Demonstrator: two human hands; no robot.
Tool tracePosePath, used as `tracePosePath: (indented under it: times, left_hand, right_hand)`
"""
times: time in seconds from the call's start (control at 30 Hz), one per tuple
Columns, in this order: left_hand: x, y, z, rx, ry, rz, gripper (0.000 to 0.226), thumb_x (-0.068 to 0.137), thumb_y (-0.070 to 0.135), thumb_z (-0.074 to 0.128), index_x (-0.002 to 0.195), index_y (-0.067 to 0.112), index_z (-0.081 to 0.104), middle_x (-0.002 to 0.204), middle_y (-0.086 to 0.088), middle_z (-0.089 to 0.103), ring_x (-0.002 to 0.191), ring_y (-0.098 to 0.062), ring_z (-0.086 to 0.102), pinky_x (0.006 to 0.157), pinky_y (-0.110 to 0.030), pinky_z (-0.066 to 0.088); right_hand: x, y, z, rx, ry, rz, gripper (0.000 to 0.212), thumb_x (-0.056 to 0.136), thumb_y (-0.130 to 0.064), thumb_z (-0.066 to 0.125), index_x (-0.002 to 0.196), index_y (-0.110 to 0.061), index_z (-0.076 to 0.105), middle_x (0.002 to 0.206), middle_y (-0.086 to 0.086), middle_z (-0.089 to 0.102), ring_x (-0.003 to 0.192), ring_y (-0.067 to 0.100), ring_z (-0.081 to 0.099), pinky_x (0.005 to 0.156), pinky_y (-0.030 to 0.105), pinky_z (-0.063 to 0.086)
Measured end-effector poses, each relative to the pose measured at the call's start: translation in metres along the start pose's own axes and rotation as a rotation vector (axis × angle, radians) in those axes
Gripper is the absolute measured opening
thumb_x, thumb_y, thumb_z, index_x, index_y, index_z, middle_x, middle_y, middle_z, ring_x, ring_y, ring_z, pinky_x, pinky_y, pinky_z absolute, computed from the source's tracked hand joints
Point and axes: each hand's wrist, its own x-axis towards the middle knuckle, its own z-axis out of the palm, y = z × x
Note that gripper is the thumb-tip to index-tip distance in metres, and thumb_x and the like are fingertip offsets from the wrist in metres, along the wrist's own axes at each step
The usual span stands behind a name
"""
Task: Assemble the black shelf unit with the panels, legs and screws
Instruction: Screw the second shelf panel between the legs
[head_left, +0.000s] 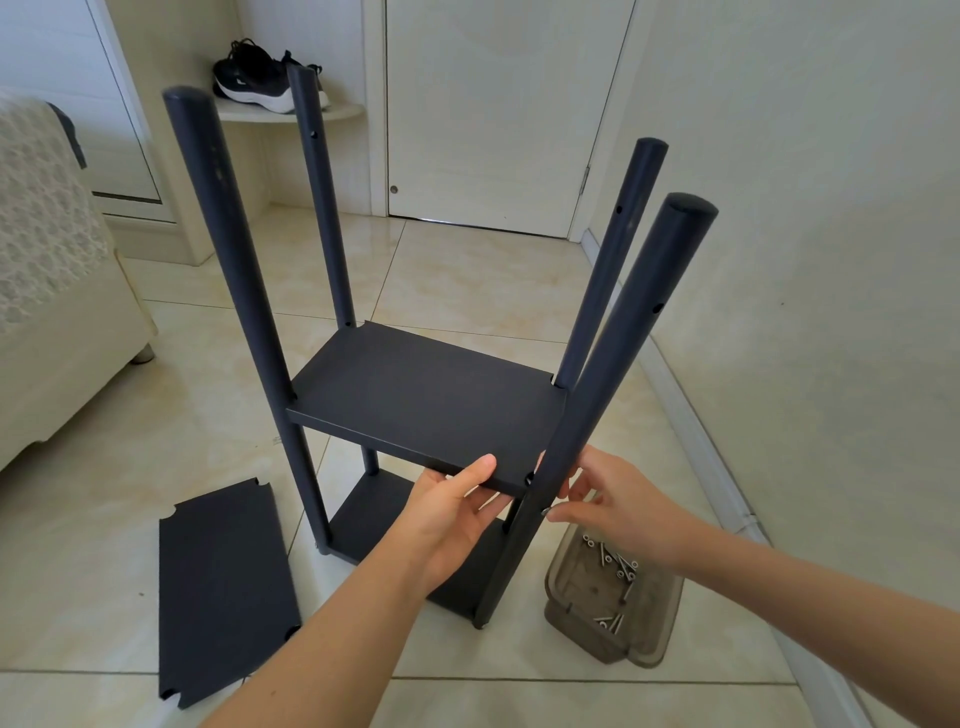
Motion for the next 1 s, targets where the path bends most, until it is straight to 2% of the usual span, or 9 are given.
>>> tracePosePath:
  times: [0.13, 0.27, 0.4, 0.73, 0.87, 1.0]
  left_hand:
    - [-0.0007, 0.0013, -0.0022, 0.004, 0.003, 0.000, 0.026, 0.095, 0.001, 0.061, 0.119, 0.010, 0.059, 0.101, -0.010, 0.077, 0.094, -0.026, 0.075, 0.071, -0.033, 0.062]
    - [-0.0015, 0.0011, -0.0051, 0.013, 0.004, 0.003, 0.028, 0.094, 0.000, 0.061, 0.121, 0.010, 0.058, 0.101, -0.009, 0.077, 0.094, -0.027, 0.075, 0.074, -0.034, 0.062]
    - [-0.0016, 0.0004, -0.0077, 0.011, 0.017, 0.000, 0.029, 0.094, 0.001, 0.061, 0.122, 0.011, 0.059, 0.101, -0.009, 0.077, 0.092, -0.026, 0.075, 0.075, -0.034, 0.063]
    - [0.0010, -0.0001, -0.0064, -0.002, 0.043, -0.013, 0.031, 0.093, 0.002, 0.062, 0.123, 0.009, 0.058, 0.102, -0.010, 0.077, 0.092, -0.026, 0.075, 0.075, -0.036, 0.063]
    - [0.0021, 0.0002, -0.0044, -0.024, 0.030, -0.011, 0.034, 0.093, 0.003, 0.063, 0.126, 0.010, 0.059, 0.108, -0.012, 0.075, 0.097, -0.028, 0.074, 0.074, -0.036, 0.062]
    - [0.0025, 0.0005, -0.0044, -0.024, 0.026, -0.014, 0.033, 0.093, 0.003, 0.064, 0.125, 0.010, 0.060, 0.109, -0.012, 0.075, 0.098, -0.029, 0.074, 0.074, -0.036, 0.062]
  right_hand:
    - [0.0001, 0.0000, 0.0006, -0.014, -0.008, -0.004, 0.039, 0.090, -0.029, 0.068, 0.119, -0.034, 0.043, 0.098, -0.020, 0.051, 0.089, 0.007, 0.059, 0.071, 0.009, 0.049]
    - [-0.0019, 0.0003, 0.0003, -0.012, 0.013, -0.012, 0.040, 0.090, -0.028, 0.068, 0.123, -0.031, 0.046, 0.096, -0.020, 0.052, 0.088, 0.007, 0.059, 0.069, 0.010, 0.049]
    - [-0.0035, -0.0010, 0.0002, -0.015, 0.034, -0.010, 0.039, 0.090, -0.032, 0.068, 0.117, -0.036, 0.041, 0.093, -0.025, 0.049, 0.086, 0.005, 0.057, 0.066, 0.007, 0.046]
    - [-0.0002, 0.0005, 0.0018, -0.004, 0.024, -0.017, 0.036, 0.089, -0.030, 0.069, 0.114, -0.035, 0.043, 0.094, -0.021, 0.053, 0.087, 0.006, 0.059, 0.068, 0.009, 0.048]
    - [-0.0004, -0.0003, 0.0023, 0.010, 0.012, -0.030, 0.037, 0.089, -0.028, 0.069, 0.114, -0.036, 0.043, 0.093, -0.022, 0.053, 0.088, 0.006, 0.059, 0.071, 0.010, 0.050]
    - [-0.0011, -0.0013, 0.0022, 0.007, 0.020, -0.028, 0.036, 0.089, -0.028, 0.069, 0.112, -0.035, 0.043, 0.092, -0.022, 0.052, 0.087, 0.006, 0.059, 0.068, 0.009, 0.048]
